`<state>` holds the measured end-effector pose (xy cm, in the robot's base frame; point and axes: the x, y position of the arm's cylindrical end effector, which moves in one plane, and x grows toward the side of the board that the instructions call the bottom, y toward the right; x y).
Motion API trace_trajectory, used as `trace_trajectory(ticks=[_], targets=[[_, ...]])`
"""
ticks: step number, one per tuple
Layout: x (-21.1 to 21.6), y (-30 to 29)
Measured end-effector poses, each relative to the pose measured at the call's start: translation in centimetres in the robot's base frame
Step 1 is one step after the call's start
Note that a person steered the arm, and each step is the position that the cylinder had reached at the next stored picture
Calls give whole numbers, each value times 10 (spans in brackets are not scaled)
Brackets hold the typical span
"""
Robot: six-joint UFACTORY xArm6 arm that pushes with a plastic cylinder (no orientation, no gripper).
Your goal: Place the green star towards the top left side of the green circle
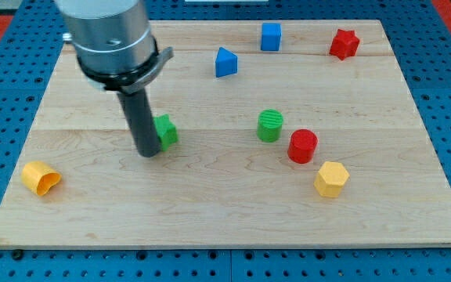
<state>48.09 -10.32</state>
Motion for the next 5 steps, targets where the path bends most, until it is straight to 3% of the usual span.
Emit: trace_trajectory(ticks=[2,4,5], targets=[[-17,13],[-12,-42],[-26,-7]])
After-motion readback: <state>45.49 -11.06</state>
